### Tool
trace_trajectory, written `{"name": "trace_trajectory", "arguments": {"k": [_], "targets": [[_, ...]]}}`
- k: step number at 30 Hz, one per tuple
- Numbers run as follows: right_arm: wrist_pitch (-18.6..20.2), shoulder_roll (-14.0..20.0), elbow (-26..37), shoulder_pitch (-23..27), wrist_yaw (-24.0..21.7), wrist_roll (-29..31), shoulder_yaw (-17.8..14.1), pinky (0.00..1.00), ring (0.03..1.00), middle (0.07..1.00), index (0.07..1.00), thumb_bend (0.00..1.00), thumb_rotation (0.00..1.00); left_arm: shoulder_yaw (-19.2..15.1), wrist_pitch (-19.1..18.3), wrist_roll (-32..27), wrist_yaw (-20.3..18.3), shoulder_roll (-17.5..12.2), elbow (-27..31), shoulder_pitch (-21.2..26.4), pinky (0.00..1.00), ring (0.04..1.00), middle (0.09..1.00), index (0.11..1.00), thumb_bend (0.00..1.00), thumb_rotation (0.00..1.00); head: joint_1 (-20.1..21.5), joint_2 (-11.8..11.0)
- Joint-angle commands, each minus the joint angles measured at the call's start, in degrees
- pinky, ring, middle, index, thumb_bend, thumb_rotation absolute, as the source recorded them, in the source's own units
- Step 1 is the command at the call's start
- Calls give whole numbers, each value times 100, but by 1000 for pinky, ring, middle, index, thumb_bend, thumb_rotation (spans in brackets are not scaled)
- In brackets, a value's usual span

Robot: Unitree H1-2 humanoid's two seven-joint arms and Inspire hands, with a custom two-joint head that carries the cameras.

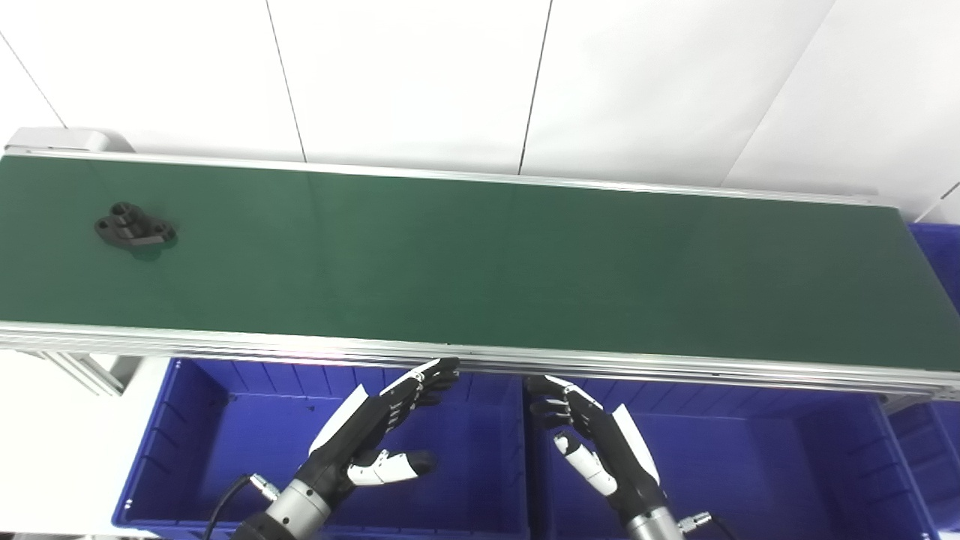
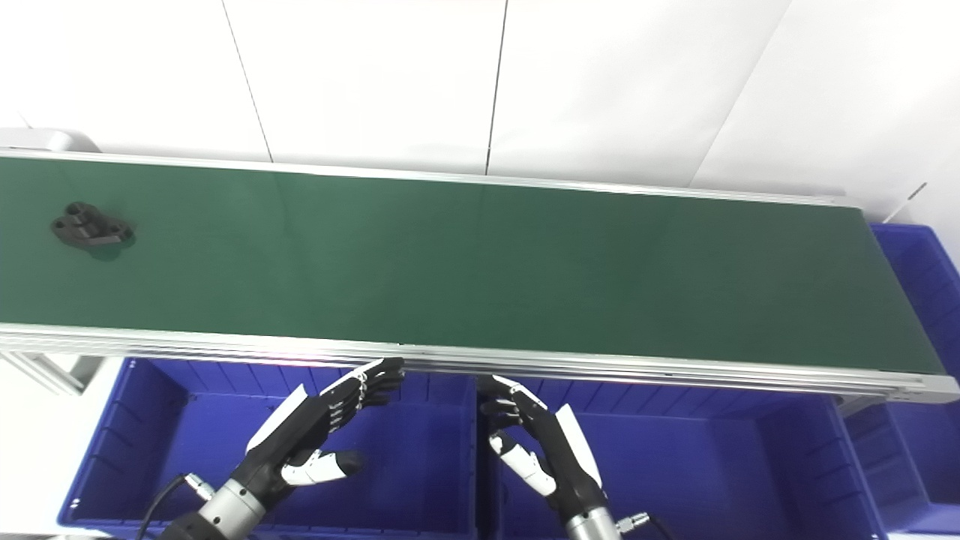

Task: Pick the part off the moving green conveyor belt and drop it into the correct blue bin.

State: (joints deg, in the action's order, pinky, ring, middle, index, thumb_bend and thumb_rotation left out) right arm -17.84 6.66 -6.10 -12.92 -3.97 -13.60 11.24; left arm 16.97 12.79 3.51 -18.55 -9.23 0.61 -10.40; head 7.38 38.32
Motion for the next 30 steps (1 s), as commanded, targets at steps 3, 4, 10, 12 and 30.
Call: {"name": "trace_trajectory", "arguments": {"k": [3,4,10,12,30], "targets": [[-140,-3,201,42,22,33,-8,663,737,816,806,834,1000,-35,109,-76,-12,-21,138,99,874,907,894,900,867,732,5,2],[-128,-5,201,42,18,43,-10,663,737,816,806,834,1000,-35,119,-83,-15,-21,133,102,874,907,894,900,867,732,6,6],[-83,-1,214,32,-10,74,-11,672,744,822,808,838,1000,-37,135,-92,-26,-26,135,101,874,907,894,903,858,733,14,9],[-90,-4,207,34,-18,91,-13,671,743,823,809,839,998,-36,161,-64,-12,-23,134,102,873,906,894,901,856,735,17,13],[-164,23,144,42,2,39,-16,666,742,818,807,835,1000,-16,175,14,11,-5,79,103,876,903,893,899,864,741,-50,-77]]}}
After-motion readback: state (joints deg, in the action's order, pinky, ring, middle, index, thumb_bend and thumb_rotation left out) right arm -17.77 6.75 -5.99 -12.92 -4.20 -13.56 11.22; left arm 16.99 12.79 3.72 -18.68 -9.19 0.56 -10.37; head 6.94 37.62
